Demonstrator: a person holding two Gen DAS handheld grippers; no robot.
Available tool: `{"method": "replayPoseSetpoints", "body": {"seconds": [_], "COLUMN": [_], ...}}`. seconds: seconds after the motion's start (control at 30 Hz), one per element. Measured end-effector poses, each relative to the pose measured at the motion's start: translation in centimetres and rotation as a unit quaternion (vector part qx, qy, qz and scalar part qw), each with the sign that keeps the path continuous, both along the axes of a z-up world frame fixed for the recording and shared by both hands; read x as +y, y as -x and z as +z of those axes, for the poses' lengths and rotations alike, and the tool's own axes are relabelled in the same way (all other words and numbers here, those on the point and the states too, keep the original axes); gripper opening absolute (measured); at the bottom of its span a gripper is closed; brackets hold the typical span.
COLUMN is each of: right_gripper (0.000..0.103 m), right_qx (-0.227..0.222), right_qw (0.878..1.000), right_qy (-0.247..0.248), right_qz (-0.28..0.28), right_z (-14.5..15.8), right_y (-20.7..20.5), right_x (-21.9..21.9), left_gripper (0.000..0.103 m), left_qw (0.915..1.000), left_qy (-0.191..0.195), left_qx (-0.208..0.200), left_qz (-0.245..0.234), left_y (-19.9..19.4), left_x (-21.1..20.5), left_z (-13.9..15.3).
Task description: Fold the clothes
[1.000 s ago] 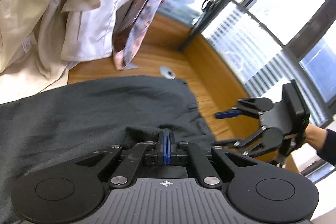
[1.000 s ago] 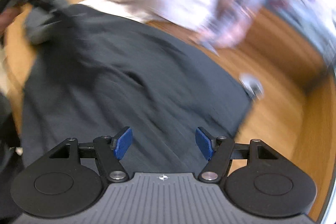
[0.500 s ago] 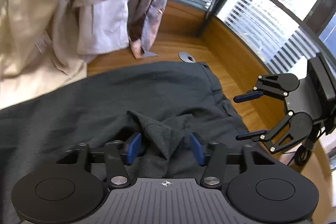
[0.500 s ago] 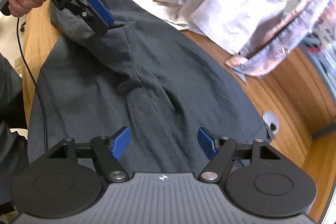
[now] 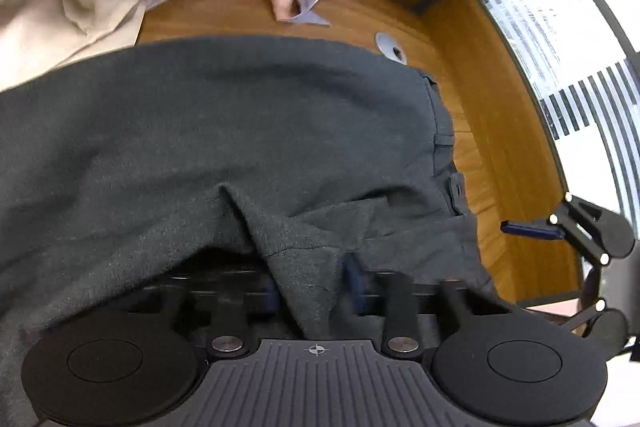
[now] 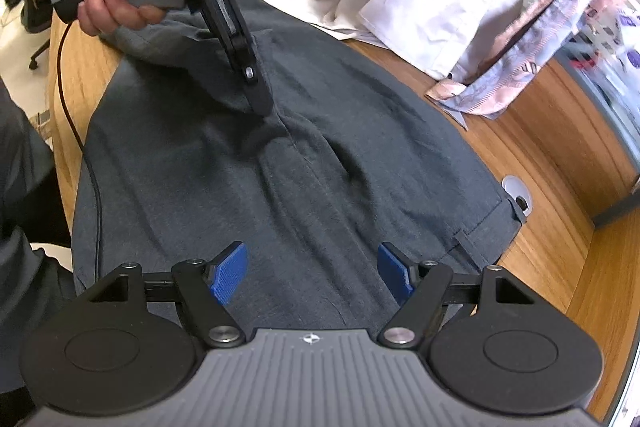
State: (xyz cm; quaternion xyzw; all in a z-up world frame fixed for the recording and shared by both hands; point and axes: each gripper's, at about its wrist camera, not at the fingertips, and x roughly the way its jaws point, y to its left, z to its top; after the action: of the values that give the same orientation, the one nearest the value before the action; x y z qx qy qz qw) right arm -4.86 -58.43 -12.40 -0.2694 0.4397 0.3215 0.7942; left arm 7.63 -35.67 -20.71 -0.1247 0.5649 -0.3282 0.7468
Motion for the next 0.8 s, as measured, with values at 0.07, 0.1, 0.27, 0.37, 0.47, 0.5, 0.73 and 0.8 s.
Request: {"method": "replayPoseSetpoints", "body": {"seconds": [0.07,0.1,0.27,0.37,0.47,0.5,0.73,0.8], "right_gripper": [0.077,0.077,0.077,0.077,0.077,0.077,0.082,0.082], "right_qx": [-0.005,-0.007,-0.027,-0.033,-0.036,-0.032,0.006,0.022], "right_qw": [1.0,1.0,0.998,0.995,0.989,0.987,0.978,0.978], "right_qy": [0.002,0.003,-0.002,-0.011,-0.015,-0.01,0.016,0.015], "right_qz": [0.008,0.013,0.048,0.092,0.14,0.16,0.208,0.205], "right_z": [-0.1,-0.1,0.1,0.0,-0.4,-0.8,-4.2,-4.7], "right_y": [-0.2,-0.3,-1.8,-2.8,-3.6,-3.7,-5.6,-6.3], "right_x": [0.3,0.5,2.3,4.1,5.8,6.2,5.6,5.1], "left_gripper": [0.011,0.01,0.009,0.009,0.008,0.008,0.007,0.007], "left_qw": [0.9993,0.9986,0.9934,0.992,0.991,0.9906,0.988,0.9872], "left_qy": [0.013,0.019,0.032,0.04,0.048,0.051,0.054,0.053], "left_qx": [-0.035,-0.048,-0.102,-0.109,-0.117,-0.121,-0.138,-0.144], "left_qz": [-0.006,-0.01,-0.041,-0.048,-0.042,-0.04,-0.045,-0.044], "left_y": [1.0,1.4,3.7,4.6,5.1,5.3,6.3,6.5], "left_x": [0.3,0.4,0.7,0.7,1.1,1.3,1.3,1.3], "left_z": [1.3,2.1,5.6,7.2,8.3,8.6,9.0,9.0]}}
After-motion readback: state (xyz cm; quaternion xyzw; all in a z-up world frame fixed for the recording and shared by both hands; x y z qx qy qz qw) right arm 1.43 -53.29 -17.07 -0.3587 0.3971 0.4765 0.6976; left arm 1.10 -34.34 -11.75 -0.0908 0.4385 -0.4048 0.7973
